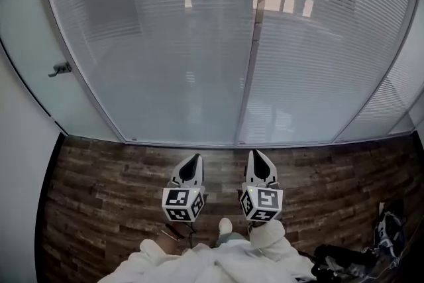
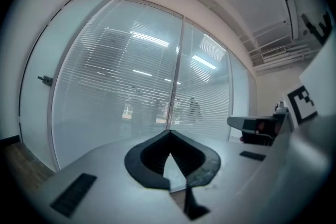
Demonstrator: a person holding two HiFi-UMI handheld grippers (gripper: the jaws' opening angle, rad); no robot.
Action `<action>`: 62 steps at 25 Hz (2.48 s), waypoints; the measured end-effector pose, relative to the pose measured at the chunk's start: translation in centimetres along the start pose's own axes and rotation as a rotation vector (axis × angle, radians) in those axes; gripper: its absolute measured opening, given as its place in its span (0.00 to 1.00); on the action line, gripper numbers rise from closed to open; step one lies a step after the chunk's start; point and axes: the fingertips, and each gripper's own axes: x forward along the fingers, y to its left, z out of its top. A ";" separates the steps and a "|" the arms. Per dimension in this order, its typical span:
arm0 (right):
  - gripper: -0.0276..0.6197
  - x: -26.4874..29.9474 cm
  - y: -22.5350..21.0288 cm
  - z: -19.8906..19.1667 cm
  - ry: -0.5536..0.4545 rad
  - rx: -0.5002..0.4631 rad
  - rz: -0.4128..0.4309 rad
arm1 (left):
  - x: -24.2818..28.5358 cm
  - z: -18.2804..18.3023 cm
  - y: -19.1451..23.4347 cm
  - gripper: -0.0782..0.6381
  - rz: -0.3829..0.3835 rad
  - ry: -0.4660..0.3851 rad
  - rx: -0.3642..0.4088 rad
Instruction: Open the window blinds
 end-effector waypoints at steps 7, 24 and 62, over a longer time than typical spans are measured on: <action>0.06 9.9 -6.5 1.7 -0.021 -0.019 0.004 | 11.2 2.7 1.2 0.10 0.032 -0.030 0.000; 0.06 30.9 -10.6 1.6 -0.070 0.070 -0.016 | 30.5 8.4 9.3 0.10 -0.032 -0.074 0.038; 0.26 53.5 -16.3 13.4 0.296 -1.657 -0.107 | 45.9 13.4 12.7 0.10 -0.116 -0.137 0.015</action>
